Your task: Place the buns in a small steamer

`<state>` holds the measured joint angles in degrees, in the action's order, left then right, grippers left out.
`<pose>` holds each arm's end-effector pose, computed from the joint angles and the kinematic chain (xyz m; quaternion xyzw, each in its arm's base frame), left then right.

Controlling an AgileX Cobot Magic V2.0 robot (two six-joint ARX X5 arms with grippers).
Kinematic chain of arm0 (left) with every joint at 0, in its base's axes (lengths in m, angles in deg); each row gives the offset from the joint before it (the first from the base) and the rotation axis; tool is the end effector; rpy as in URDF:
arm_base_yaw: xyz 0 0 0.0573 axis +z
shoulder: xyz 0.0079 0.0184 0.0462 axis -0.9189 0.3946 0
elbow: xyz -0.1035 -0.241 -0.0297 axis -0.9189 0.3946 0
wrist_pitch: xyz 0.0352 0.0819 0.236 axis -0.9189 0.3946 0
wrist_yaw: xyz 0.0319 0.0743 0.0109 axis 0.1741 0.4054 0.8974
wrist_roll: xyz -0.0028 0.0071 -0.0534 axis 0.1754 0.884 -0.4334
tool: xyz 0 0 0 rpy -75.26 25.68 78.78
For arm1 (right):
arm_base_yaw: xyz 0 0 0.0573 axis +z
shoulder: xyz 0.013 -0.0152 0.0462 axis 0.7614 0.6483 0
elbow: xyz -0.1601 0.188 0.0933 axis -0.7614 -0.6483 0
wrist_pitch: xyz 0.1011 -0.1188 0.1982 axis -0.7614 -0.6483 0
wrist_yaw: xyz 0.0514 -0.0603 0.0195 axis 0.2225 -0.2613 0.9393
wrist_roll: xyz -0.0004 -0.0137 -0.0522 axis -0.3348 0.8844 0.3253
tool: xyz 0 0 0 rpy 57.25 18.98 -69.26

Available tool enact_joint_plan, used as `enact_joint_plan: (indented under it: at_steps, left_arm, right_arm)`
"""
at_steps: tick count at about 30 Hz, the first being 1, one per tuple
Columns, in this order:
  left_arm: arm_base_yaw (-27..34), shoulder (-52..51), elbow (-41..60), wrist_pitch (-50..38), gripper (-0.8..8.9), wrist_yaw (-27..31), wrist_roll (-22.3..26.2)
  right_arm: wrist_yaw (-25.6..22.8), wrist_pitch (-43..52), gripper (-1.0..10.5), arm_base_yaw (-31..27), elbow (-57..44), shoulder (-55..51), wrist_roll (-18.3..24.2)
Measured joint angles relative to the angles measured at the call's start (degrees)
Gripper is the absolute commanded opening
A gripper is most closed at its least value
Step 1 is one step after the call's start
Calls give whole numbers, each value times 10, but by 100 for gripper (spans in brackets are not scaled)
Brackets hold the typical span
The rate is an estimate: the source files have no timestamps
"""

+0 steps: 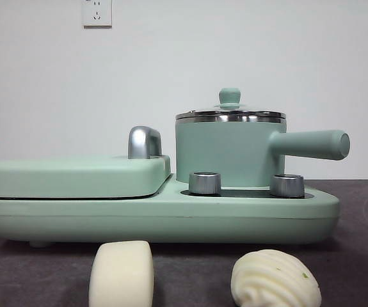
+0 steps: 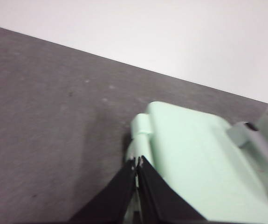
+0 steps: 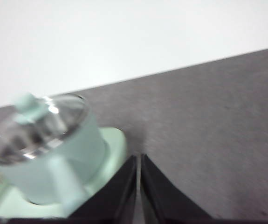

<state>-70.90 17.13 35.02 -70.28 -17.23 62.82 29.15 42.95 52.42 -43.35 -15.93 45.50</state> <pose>0.0967 -0.0103 0.2132 -0.1543 0.0835 -0.0799 0.9812 0.0822 0.0095 0.2219 0.1612 0.0577 0.1089 0.9792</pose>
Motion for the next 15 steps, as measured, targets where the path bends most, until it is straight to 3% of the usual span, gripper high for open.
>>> enact_joint_plan:
  at_steps: [8, 15]
  left_arm:
    - [-43, 155, -145, 30, 9, -47, 1]
    - [-79, 284, -279, 78, 9, -96, 22]
  right_arm:
    - [59, -86, 13, 6, 165, 109, -7]
    - [167, -202, 14, 6, 300, 223, 56]
